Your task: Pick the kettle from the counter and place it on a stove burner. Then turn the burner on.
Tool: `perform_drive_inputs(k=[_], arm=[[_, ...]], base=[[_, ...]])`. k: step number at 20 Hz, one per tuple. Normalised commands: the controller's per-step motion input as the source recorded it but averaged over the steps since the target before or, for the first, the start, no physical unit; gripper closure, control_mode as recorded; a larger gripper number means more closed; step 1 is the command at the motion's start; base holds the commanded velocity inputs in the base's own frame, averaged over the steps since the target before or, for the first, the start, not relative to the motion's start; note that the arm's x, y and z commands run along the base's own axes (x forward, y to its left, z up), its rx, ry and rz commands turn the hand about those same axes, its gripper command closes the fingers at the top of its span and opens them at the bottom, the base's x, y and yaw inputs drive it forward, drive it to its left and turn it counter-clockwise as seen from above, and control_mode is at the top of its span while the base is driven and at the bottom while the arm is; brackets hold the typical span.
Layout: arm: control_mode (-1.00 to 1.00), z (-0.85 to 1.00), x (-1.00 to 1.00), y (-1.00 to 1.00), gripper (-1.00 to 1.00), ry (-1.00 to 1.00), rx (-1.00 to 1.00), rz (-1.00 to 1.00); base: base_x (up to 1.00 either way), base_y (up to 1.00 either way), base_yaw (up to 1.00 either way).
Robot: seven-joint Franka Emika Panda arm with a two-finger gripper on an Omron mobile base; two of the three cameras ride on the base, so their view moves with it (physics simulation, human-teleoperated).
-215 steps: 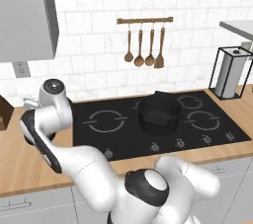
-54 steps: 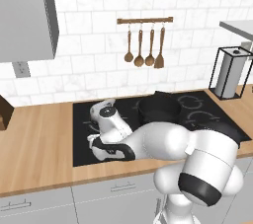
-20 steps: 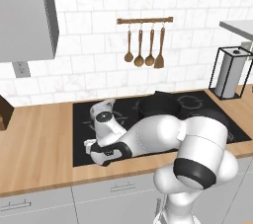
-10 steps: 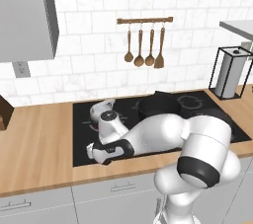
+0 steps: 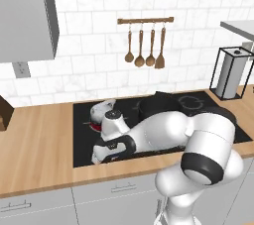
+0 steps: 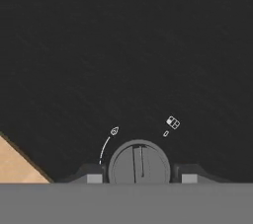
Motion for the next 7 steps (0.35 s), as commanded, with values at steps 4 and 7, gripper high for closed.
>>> perform_drive_inputs(k=[4,7], arm=[[-1.00,0.00,-0.15,0.10,1.00,0.00,-0.06,0.47],[-1.00,0.00,-0.18,0.02,-1.00,0.00,-0.02,0.31]], base=[[0.00,0.00,0.00],[0.00,0.00,0.00]])
